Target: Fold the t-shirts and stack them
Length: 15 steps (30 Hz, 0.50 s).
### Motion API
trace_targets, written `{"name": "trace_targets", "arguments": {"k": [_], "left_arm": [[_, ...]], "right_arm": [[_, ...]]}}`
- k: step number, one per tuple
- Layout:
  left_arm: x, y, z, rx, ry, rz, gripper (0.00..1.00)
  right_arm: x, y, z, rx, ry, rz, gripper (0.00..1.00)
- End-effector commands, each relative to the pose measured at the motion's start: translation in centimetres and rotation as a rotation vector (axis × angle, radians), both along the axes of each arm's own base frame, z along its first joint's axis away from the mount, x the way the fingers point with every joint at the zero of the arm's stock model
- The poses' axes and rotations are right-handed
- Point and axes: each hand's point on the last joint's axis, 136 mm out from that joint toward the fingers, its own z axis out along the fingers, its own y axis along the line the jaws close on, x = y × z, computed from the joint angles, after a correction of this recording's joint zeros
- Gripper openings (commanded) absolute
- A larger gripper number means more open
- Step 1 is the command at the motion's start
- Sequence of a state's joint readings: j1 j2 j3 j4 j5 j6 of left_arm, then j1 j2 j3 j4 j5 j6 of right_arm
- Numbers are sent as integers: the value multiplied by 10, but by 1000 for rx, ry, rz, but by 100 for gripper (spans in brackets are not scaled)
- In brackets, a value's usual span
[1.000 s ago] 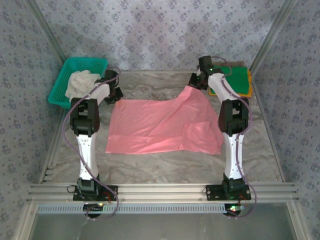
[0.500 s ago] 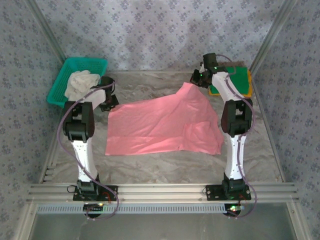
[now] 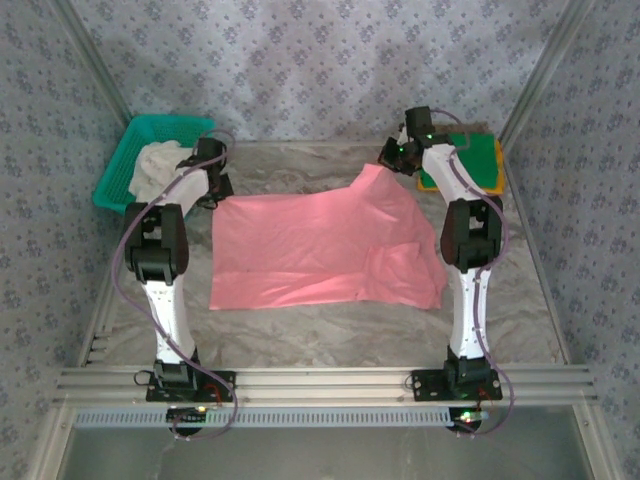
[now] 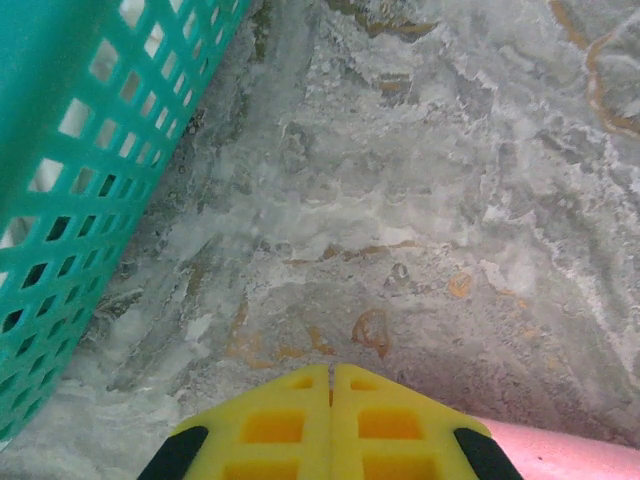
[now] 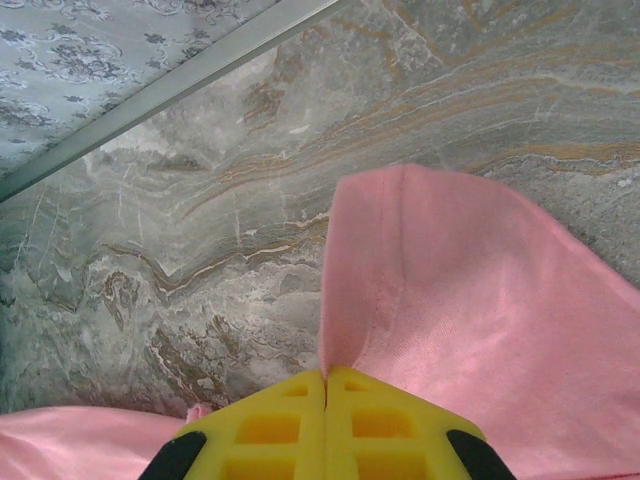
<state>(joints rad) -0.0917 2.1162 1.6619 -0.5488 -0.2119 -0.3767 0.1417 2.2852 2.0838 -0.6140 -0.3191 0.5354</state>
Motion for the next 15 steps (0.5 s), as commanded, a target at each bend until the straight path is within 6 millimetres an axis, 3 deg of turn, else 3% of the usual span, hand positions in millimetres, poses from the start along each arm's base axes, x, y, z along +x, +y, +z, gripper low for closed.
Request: {"name": "trace_targets", "arguments": {"k": [1,7,12,15], "left_arm": [[-4,10,13,54,-14,1,0],[-20,24,14,119,-17,24,0],[-30,25,15,131,-40,12,0],[-32,27,20,149,-63,1,0]], "right_arm": [[-1,1,4,9,-6,-3,0],[-20,-14,4,3,4,-60,0],[-41,-14,1,45,3,-103,0],[-48,-13,10,60,-8,-104,0]]}}
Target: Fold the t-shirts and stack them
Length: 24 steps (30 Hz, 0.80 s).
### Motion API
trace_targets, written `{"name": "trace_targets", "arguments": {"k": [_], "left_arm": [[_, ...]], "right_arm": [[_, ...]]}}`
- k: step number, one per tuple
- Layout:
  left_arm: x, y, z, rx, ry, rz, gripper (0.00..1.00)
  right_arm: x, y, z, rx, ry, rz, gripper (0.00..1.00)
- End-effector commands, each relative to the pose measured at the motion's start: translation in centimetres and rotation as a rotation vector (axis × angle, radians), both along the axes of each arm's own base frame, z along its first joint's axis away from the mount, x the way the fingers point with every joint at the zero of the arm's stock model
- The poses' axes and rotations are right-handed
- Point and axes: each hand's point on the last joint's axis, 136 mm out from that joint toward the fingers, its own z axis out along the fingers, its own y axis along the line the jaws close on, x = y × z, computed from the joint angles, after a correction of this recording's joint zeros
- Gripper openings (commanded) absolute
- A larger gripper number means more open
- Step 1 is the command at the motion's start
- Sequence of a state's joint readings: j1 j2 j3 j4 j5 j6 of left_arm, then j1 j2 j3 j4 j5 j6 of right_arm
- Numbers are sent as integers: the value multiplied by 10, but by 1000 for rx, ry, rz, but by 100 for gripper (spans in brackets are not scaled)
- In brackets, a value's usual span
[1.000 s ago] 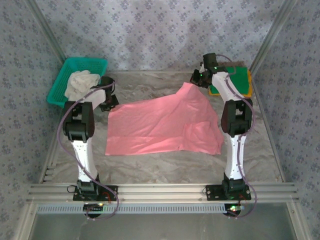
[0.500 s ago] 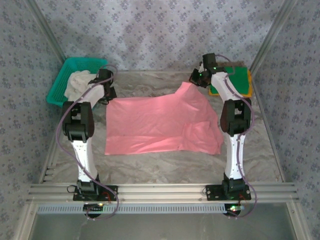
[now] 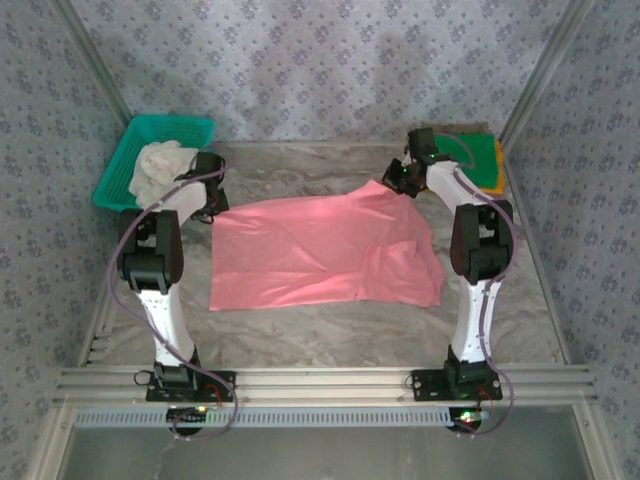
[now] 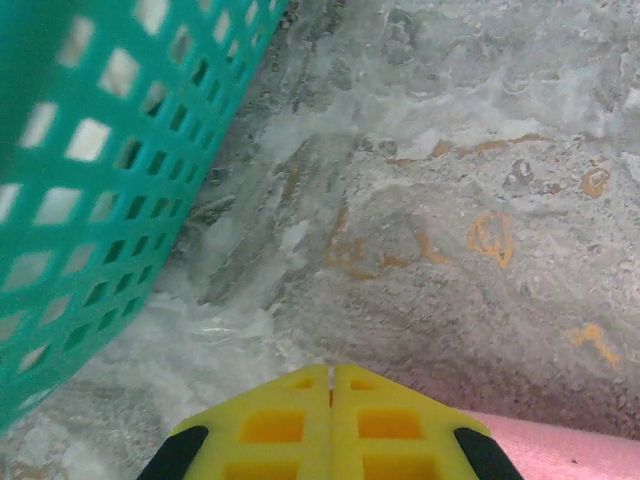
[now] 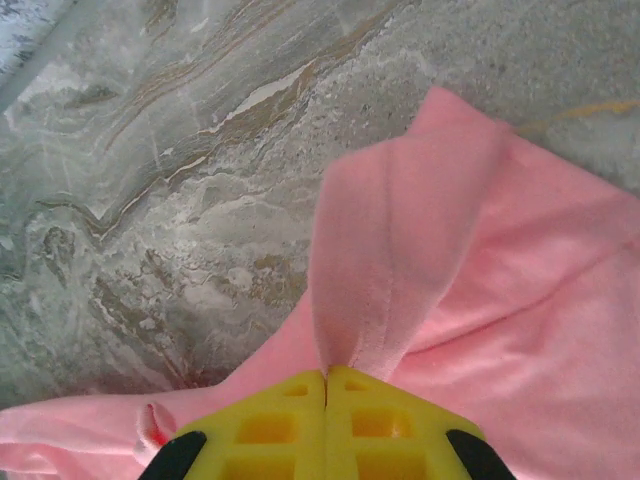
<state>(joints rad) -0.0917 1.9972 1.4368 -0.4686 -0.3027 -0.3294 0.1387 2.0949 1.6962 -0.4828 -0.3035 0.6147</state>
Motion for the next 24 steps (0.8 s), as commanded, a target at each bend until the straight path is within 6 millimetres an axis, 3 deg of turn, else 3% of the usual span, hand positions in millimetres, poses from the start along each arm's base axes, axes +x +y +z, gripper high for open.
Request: {"name": "trace_targets", "arguments": {"k": [1,9,19,24], "left_arm": [[8,8,33,48,-97,-14,0],[8,-11,55,66,-151,-82,0],[-30,-4,22,99,-37,-54,0],[-36,-8,19,96,-26,-66,0]], "right_arm": [[6,0,45,37,-112,-31,0],[-3,7,69,38,-151,-20,0],[-26,-3,41,-31,-114,-43,0],[-31,-4,33,-38,-105,-47,0]]}}
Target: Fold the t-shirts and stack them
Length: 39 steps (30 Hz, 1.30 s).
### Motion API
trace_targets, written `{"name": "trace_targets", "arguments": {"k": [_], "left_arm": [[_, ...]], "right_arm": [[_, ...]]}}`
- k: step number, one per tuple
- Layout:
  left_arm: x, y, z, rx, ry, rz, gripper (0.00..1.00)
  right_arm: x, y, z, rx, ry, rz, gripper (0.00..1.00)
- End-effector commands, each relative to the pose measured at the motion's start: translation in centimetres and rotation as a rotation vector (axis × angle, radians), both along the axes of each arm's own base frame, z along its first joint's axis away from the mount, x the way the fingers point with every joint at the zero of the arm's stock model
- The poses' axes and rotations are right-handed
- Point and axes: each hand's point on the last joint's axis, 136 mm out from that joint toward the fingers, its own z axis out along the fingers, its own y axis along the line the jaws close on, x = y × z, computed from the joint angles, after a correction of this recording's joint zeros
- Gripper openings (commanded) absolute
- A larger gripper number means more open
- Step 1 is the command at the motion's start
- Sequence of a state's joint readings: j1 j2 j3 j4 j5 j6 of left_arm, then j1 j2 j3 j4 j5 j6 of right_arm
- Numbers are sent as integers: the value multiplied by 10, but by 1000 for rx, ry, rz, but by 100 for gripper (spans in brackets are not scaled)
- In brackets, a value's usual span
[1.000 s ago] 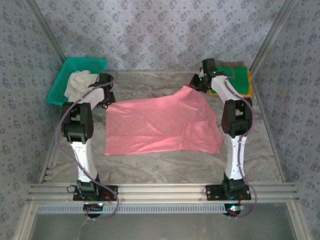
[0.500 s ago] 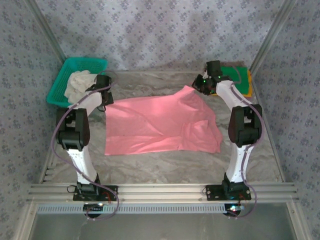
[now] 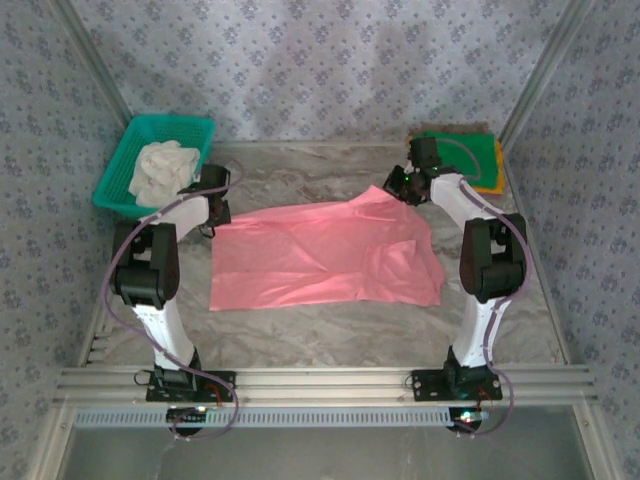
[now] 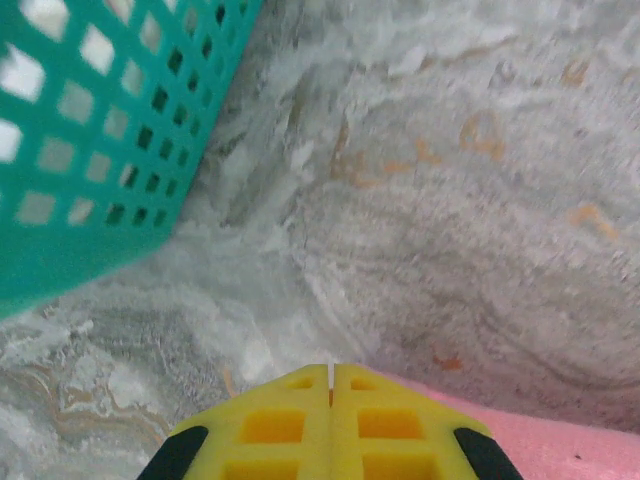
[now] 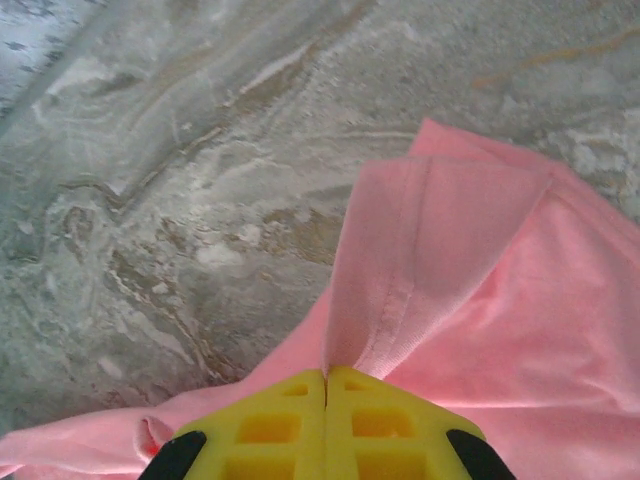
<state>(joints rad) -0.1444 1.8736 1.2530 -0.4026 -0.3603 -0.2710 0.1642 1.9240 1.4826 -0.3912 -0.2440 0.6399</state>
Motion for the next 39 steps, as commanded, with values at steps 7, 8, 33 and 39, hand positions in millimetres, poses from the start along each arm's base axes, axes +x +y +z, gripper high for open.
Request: {"name": "trace_targets", "arguments": {"k": [7,8,33,39], "left_arm": [[-4,1,32,29,-41,3,0],[-5,0,34,28,-43,1,0],[-41,-1,31,54,13,23,0],[-42,-3,41,52,3,18,0]], "right_arm": [[-1,-8,29,-33,-71,-28,0],[-2,-8,31,-36,-72,-30,0],[-38,-16,40,-146,-80,3,1],[-40,-15,52,-155,-98,2,1]]}}
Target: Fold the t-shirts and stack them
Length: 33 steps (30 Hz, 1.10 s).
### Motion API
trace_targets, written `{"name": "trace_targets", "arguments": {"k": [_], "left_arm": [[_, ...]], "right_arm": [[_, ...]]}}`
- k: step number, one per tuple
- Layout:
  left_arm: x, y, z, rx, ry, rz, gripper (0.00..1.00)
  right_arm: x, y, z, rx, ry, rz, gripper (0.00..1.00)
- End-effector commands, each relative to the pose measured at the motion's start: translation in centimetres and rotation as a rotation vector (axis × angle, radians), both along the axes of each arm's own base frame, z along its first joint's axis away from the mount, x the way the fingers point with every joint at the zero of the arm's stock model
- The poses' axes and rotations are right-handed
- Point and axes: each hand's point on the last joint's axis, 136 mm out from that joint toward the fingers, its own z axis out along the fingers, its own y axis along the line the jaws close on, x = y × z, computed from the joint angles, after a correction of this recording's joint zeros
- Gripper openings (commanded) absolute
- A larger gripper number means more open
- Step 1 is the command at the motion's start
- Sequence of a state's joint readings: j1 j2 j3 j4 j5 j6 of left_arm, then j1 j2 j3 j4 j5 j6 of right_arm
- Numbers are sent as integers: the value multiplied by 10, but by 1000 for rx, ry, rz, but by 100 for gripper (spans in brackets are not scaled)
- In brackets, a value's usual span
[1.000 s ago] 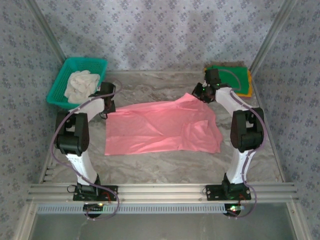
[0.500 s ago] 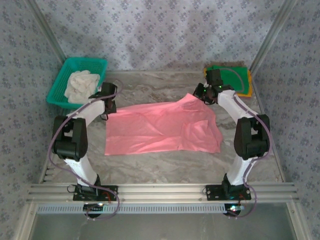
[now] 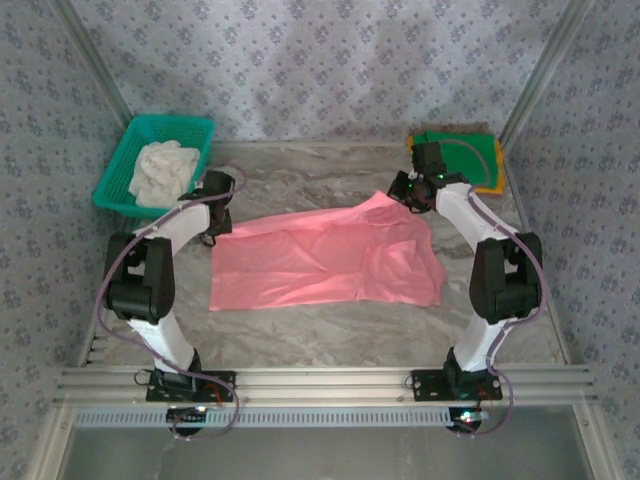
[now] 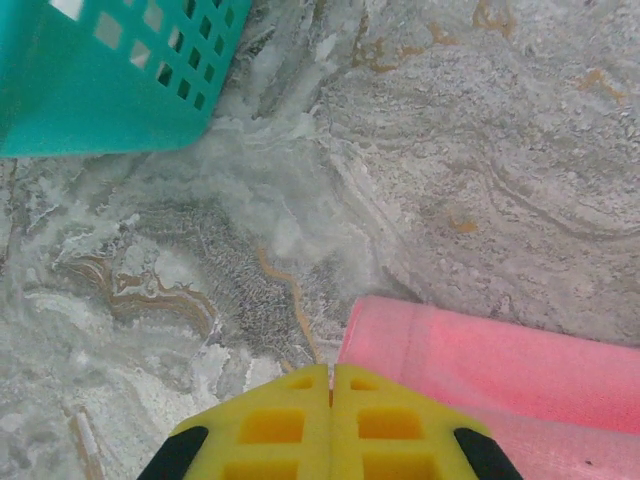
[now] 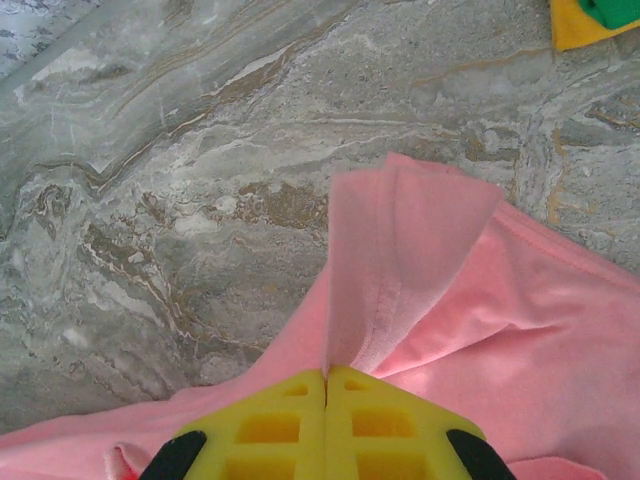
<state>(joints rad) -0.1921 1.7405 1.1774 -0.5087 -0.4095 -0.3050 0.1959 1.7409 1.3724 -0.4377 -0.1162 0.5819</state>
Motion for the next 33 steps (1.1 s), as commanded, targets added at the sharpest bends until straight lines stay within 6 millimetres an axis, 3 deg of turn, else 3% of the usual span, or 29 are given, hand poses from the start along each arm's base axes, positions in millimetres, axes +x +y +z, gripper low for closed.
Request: {"name": "trace_targets", "arguments": {"k": [1,7,10,13,15,18,22,25,28,33], "left_arm": [[-4,3,21,16,-25,16,0],[-18,-2,10,16,6,12,0],[-26,-4,2,16,28,14,1],[-40,-7,-7,24,55,15,21],[-52,-6,-7,44,43,31,30],[-68,-5,-4,24,37,48,42],[-73,2,5,43,16,48,43],[-57,-7,13,8,-9,14,44],[-29,-27,19,-59,-39,-48,44],[10,-75,26,-104,-79,-231,44]], "right_arm": [[-6,-2,21,-28,-36,7,1],[-20,1,22,-29,-30,8,3],[-37,5,14,-29,-16,9,4],[-65,5,-5,-48,29,2,10],[-85,-1,-17,-50,53,-27,12],[-115,-12,-29,-59,98,-51,31],[-137,-22,-14,-48,46,-80,34],[-130,-27,4,-56,-24,-101,32],[-104,-20,10,-21,-11,-54,32],[-53,-2,-13,35,58,65,24]]}}
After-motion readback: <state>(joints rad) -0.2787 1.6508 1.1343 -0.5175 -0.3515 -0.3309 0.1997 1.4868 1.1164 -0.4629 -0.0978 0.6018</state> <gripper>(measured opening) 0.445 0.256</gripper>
